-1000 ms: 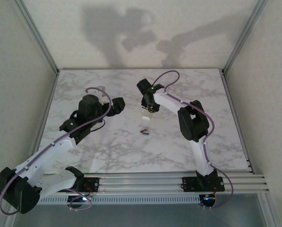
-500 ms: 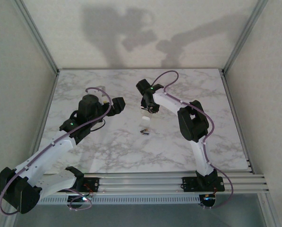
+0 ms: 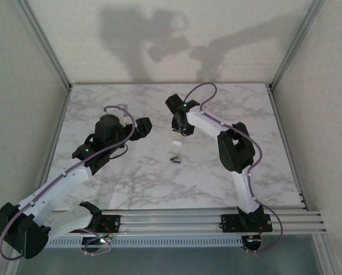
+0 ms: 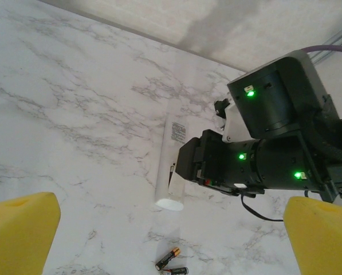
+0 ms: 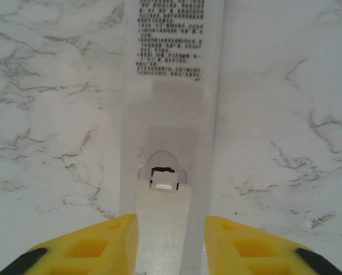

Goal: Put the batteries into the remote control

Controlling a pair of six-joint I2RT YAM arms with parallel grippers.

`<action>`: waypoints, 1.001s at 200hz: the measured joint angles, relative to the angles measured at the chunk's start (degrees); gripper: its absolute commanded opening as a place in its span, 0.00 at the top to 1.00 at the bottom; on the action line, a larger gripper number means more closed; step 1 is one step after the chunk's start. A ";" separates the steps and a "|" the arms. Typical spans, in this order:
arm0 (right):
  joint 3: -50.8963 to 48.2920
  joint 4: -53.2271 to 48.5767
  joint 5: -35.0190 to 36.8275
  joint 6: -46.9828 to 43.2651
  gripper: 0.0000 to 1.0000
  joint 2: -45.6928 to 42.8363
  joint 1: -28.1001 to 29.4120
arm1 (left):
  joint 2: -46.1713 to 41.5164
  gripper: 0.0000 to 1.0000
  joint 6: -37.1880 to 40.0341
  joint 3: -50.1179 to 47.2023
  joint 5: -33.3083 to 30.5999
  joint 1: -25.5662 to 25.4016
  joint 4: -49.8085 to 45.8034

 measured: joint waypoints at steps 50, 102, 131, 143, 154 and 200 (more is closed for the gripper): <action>0.76 0.24 -0.66 -1.51 0.92 -0.13 -1.40 | 0.02 0.01 0.00 0.00 0.00 0.00 0.00; 3.76 1.05 -1.11 -1.68 0.94 2.16 -1.55 | 0.02 0.00 0.00 0.00 0.00 0.00 0.00; 3.56 1.29 -1.09 -1.92 0.94 4.50 -1.55 | 0.22 0.01 0.00 0.00 0.00 0.00 0.00; 3.37 2.23 -1.16 -2.10 0.94 4.46 -1.53 | 0.24 0.00 -0.02 0.00 0.00 0.00 0.00; 2.84 2.84 -1.27 -2.10 0.94 4.44 -1.49 | 0.24 0.00 -0.02 0.00 0.02 0.00 0.04; 1.42 2.93 -1.57 -2.12 0.93 3.54 -1.49 | 0.26 0.00 -0.22 0.00 0.44 0.00 0.04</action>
